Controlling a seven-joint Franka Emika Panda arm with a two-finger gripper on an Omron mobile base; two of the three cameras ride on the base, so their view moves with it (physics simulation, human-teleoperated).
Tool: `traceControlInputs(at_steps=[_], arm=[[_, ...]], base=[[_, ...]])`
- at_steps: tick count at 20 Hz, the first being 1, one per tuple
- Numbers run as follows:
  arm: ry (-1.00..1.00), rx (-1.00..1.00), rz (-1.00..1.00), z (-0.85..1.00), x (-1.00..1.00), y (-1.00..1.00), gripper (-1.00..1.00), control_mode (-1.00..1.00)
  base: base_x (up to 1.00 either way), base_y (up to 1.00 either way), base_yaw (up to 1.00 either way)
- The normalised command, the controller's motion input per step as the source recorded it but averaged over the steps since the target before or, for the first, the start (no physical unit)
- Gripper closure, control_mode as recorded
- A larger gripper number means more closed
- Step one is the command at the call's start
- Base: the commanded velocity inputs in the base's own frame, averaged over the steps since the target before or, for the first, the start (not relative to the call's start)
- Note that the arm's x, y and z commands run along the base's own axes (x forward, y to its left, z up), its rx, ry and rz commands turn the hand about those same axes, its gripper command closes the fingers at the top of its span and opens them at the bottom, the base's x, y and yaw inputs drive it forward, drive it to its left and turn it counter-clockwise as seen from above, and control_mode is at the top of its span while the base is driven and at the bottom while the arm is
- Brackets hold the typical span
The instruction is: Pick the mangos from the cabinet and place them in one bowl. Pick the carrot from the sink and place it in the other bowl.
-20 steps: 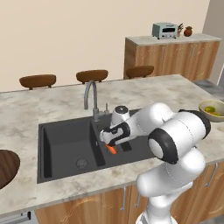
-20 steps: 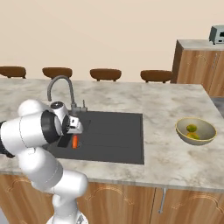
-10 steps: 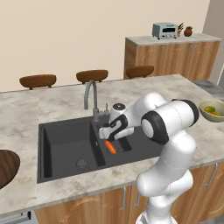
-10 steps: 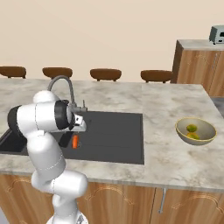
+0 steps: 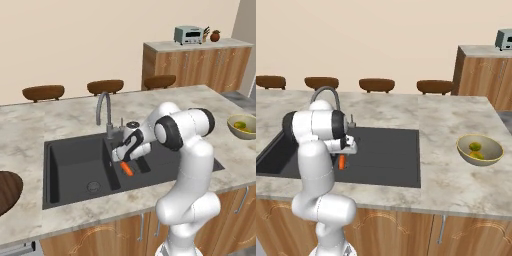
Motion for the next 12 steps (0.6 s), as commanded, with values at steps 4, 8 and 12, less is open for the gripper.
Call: traceControlInputs(at_steps=[4,8,12], arm=[[0.0,0.0,0.0,-0.45,0.04,0.08,-1.0,-1.0],[0.0,0.0,0.0,-0.46,0.0,0.17,-1.0,-1.0],[0.0,0.0,0.0,-0.62,0.0,0.2,-1.0,-1.0]], base=[[0.0,0.0,0.0],[0.0,0.0,0.0],[0.0,0.0,0.0]])
